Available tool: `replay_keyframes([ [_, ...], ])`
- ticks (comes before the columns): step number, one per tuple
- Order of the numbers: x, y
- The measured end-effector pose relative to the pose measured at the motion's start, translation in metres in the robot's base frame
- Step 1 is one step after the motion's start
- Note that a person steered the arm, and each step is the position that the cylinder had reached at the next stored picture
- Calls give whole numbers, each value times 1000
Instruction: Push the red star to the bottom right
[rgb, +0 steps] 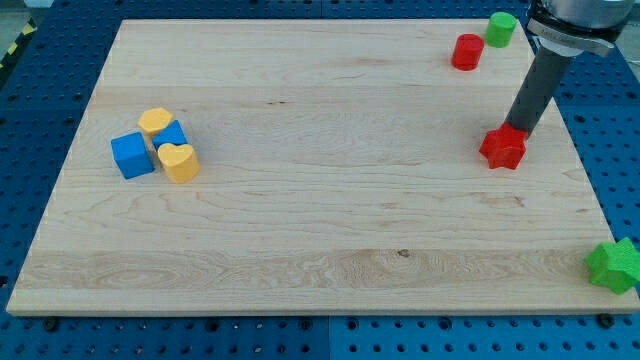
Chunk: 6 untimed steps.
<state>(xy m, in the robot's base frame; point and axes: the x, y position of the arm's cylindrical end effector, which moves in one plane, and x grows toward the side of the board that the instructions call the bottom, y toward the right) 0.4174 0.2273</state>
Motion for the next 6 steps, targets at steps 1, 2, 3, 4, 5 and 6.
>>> replay_keyframes([
  [1, -22, -21],
  [2, -25, -50],
  [3, -6, -49],
  [4, 19, -24],
  [5, 42, 3],
  [6, 50, 23],
])
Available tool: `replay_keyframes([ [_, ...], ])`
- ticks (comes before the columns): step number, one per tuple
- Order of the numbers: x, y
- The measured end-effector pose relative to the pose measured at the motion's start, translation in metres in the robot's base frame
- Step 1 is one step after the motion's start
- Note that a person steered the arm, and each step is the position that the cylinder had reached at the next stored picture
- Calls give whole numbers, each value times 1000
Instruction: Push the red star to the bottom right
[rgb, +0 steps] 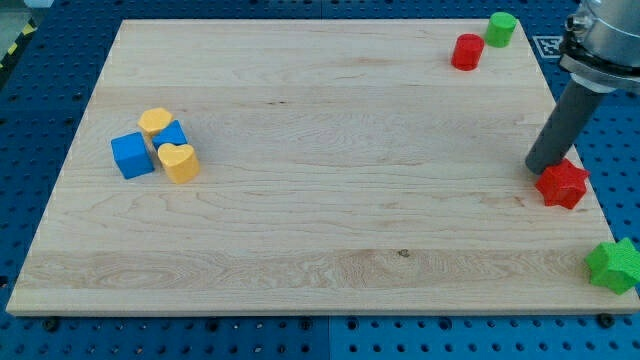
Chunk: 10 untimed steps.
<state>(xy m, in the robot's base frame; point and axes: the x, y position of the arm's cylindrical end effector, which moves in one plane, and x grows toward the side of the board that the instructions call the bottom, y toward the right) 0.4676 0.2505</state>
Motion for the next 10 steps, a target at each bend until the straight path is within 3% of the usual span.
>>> replay_keyframes([
  [4, 7, 47],
  [6, 21, -10],
  [8, 69, -30],
  [9, 67, -40],
  [10, 15, -87],
])
